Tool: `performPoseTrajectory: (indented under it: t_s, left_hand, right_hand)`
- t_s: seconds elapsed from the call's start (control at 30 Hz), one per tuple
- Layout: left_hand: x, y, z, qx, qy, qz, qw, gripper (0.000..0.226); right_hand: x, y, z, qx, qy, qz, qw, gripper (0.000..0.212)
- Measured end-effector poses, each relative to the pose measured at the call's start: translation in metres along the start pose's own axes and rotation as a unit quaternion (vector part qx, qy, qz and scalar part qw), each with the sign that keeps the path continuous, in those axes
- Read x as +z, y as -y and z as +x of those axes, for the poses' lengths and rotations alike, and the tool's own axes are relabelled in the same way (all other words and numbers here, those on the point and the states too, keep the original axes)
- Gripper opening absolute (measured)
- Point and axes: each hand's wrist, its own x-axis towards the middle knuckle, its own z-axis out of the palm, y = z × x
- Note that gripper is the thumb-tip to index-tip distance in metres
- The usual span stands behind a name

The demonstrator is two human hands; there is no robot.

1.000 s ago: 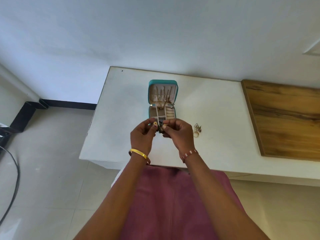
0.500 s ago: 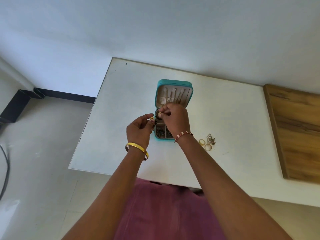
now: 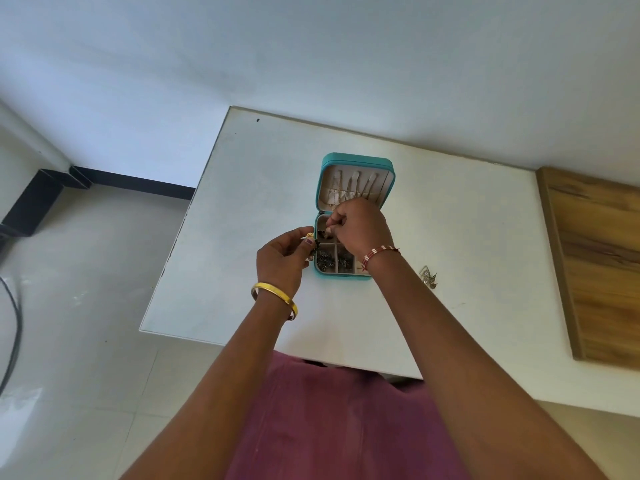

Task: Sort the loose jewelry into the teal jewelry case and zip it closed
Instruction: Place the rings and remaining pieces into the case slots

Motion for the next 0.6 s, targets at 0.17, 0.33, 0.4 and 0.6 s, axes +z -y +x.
performPoseTrajectory:
  t_s: [0.17,0.33,0.4,0.6]
  left_hand:
    - [0.0,-0.001,0.0,-0.001,0.006,0.006,1.0,0.025]
    - [-0.001,0.0,0.0,-0.008,0.001,0.001,1.0,0.024]
    - [0.0,-0.001,0.0,-0.01,0.001,0.002,1.0,0.024]
    - [-0.001,-0.001,-0.003,0.015,0.01,0.024,1.0,0.029]
  right_hand:
    - [-0.006,0.001,0.001,-0.019,0.034,-0.055,0.998,0.01]
    - [-0.004,0.006,0.008,-0.045,0.041,-0.107,0.992,0.016]
    - [-0.001,0.006,0.01,-0.053,0.023,-0.113,0.992,0.018]
    - [-0.002,-0.006,-0.009,-0.043,-0.083,0.035,0.995,0.017]
